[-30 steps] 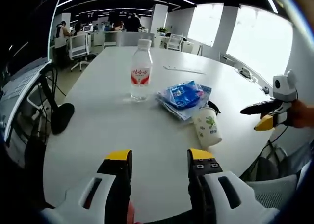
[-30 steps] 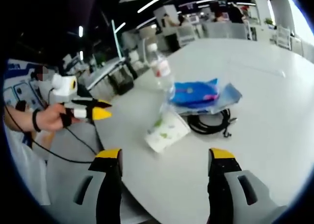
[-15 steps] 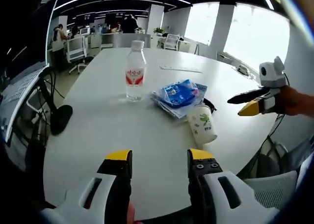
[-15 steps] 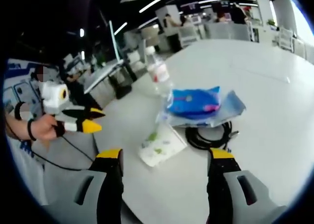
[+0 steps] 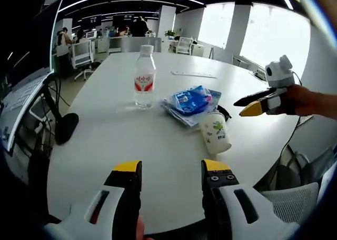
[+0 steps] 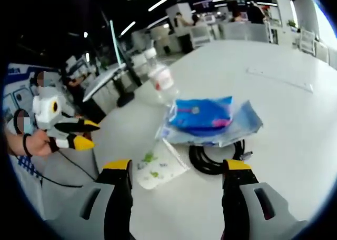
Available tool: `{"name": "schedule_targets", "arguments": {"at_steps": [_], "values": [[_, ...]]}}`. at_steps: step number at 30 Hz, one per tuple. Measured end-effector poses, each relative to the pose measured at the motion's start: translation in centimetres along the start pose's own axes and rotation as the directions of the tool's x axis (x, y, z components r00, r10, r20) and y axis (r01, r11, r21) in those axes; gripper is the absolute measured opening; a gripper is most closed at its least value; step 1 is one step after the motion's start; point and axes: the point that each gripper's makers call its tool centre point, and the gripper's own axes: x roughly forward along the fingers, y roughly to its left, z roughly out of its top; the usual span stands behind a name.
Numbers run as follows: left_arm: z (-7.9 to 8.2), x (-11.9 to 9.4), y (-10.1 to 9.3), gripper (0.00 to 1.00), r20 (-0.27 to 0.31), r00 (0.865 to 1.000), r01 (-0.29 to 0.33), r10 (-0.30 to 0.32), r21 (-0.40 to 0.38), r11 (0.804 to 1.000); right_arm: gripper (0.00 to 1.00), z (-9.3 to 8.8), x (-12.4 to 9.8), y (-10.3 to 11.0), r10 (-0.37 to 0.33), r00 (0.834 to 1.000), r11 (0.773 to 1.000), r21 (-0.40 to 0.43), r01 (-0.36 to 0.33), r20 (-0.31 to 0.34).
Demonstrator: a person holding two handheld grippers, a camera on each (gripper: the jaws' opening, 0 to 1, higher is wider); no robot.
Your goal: Arrange the tabletop items into an orderly group along one side of the table until the central work area is clear of visible clutter.
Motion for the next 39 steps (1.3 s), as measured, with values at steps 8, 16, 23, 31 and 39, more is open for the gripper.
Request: {"name": "schedule_targets", "arguments": {"at_steps": [8,16,23,31,39], "values": [[-0.9,0.0,-1.6,0.46,-0.006,1.000,0.017,-0.017,-0.027,0.999,0.66,1.2,1.1,-1.1,-0.009,1.000,1.000,0.017,0.009,0.005],[-1.3,-0.3,-2.5,0.46,-0.005,1.000,0.029,-0.029,-0.055,0.998,0.65,2.3,2.1,-2.5,-0.021,1.000,0.998,0.055,0.020,0.012],[-1.7,-0.1,-3.2,0.44,-0.008,0.999,0.044,-0.045,-0.069,0.997,0.65,3.3,3.0,-3.1,-0.020,1.000,0.999,0.043,0.019,0.008],[-1.7,0.0,-3.6,0.46,-0.010,0.999,0.052,-0.053,-0.070,0.996,0.63,4.1,4.0,-4.3,-0.037,0.999,0.997,0.063,0.036,0.006],[-1.4,0.0,-3.5,0.47,-0.009,0.999,0.050,-0.051,-0.073,0.996,0.60,4.6,5.2,-6.1,-0.061,0.998,0.989,0.133,0.059,0.014]]}}
